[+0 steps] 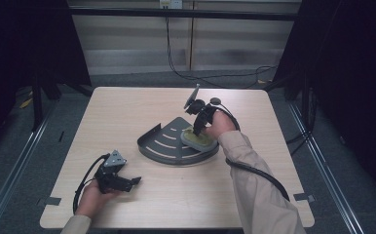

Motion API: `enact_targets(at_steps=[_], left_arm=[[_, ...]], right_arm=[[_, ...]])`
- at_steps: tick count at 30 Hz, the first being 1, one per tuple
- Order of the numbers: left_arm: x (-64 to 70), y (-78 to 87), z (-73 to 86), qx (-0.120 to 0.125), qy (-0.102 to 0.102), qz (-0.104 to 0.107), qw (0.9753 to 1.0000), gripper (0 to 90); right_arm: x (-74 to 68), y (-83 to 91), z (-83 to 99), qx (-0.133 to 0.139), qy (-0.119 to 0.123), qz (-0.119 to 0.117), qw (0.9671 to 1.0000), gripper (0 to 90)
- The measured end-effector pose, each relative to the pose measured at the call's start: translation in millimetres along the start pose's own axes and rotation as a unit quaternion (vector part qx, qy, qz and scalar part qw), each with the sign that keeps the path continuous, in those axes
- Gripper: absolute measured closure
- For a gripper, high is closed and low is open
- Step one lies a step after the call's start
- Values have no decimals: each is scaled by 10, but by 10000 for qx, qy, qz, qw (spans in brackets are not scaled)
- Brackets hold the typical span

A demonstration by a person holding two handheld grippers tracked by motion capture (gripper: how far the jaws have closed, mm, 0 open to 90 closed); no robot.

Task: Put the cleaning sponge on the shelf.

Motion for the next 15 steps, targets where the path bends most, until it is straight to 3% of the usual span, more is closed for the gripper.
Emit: enact_targets(at_steps=[15], left_arm=[[-1, 1, 0, -2, -7, -8, 10000, 89]], right_arm=[[4, -60, 30, -5, -2, 2, 10000, 706]])
Point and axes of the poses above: each handheld gripper's, and its own axes: y roughly backward along the jaws, z roughly out of its underside, x roughly to its right, the point moved 2 cm from there along -y, roughly forward along the jaws, and after that the axes turned 5 degrees about x, right-handed, at the moved point
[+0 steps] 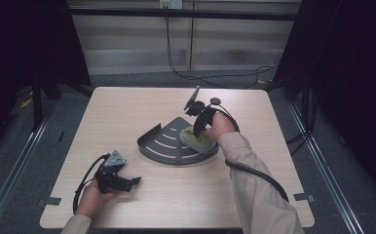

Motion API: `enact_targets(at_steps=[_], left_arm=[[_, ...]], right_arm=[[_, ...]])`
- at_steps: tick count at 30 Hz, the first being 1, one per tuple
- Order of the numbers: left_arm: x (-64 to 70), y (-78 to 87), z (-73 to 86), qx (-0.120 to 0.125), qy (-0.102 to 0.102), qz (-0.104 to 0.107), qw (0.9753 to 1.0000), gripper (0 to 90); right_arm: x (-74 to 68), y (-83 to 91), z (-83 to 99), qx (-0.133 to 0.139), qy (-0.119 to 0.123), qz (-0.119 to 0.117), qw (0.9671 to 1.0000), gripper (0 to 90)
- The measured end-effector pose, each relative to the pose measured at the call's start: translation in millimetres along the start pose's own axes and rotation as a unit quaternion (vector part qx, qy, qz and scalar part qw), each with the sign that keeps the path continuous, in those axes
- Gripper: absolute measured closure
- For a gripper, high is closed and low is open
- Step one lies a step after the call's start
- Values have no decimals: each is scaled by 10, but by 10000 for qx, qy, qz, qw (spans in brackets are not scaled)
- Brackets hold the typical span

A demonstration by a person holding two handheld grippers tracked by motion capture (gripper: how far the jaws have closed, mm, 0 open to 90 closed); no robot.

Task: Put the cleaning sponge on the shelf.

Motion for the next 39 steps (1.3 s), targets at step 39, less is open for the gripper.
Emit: enact_targets(at_steps=[39], left_arm=[[1, 0, 0, 9, 15, -3, 10000, 89]], right_arm=[[54, -24, 116, -101, -496, 21, 9987, 706]])
Point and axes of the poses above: each handheld gripper's, and its own axes: y roughly backward along the jaws, z roughly out of its underside, x roughly to its right, the point moved 2 cm from there along -y, roughly forward along the jaws, and after that the axes turned 5 degrees about x, right-handed, at the moved point
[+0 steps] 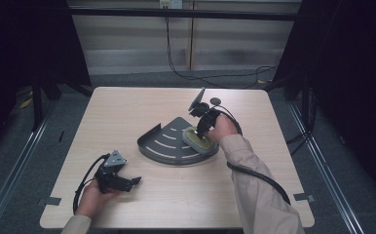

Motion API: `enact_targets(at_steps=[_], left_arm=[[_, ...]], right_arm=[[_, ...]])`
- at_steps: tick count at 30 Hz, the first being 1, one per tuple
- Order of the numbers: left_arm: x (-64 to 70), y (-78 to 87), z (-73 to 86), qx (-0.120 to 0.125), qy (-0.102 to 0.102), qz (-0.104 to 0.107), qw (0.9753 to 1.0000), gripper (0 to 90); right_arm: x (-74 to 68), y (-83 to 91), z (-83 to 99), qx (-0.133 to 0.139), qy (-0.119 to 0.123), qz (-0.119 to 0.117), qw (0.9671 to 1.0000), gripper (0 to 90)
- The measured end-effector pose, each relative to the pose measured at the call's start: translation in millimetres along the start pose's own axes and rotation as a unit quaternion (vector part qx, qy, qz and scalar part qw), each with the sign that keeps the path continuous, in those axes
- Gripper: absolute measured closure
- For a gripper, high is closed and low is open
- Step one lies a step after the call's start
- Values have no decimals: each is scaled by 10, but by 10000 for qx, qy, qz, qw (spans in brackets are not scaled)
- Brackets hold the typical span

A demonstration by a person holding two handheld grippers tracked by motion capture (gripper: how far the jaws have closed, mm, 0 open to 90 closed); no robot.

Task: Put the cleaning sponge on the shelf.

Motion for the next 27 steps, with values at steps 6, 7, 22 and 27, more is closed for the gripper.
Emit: enact_targets(at_steps=[6, 7, 22, 27], left_arm=[[-1, 0, 0, -1, -4, -2, 10000, 88], [0, 0, 0, 0, 1, 3, 10000, 89], [1, -3, 1, 14, 3, 3, 10000, 89], [0, -2, 1, 6, -14, -2, 10000, 88]], right_arm=[[8, -6, 20, -19, -72, 16, 10000, 705], [10, -6, 23, -29, -77, 24, 10000, 705], [6, -43, 53, -35, -152, 26, 9999, 610], [21, -33, 78, -14, -127, 57, 9999, 511]])
Point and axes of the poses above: each handheld gripper's, and its own axes: y roughly backward along the jaws, z roughly out of its underside, x roughly to its right, the point moved 2 cm from there along -y, roughly forward along the jaws, and after that the axes turned 5 degrees about x, right-handed, at the moved point
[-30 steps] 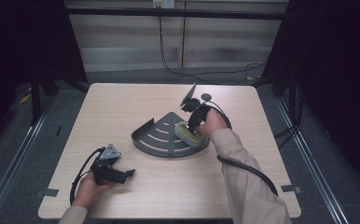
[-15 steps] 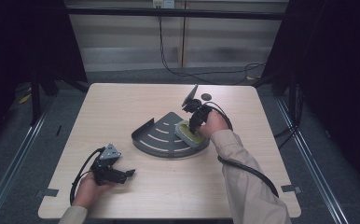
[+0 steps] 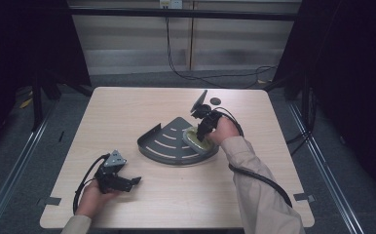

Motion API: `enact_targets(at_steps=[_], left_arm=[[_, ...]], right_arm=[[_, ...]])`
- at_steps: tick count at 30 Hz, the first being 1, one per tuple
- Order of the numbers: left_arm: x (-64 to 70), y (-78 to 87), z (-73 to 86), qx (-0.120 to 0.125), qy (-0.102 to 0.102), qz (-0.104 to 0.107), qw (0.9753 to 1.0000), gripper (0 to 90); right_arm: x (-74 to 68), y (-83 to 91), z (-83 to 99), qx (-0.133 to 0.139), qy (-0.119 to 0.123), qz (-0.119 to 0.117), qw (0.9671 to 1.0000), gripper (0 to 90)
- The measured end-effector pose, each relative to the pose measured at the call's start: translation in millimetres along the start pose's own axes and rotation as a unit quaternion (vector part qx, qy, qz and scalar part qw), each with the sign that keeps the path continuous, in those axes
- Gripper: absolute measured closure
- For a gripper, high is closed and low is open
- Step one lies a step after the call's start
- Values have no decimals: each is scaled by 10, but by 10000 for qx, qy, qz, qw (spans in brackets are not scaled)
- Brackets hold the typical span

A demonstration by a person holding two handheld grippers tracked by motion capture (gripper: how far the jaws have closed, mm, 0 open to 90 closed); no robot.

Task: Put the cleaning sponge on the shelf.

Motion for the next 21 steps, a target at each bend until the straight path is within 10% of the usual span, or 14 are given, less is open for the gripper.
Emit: enact_targets(at_steps=[21], left_arm=[[1, -1, 0, 10, 8, -5, 10000, 89]], right_arm=[[-1, 174, 89, 257, 184, -8, 9995, 241]])
Point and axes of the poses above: each handheld gripper's, and its own axes: y roughly backward along the jaws, z roughly out of its underside, x roughly to its right, the point moved 2 cm from there along -y, roughly forward along the jaws, and after that the axes turned 5 degrees about x, right-handed, at the moved point
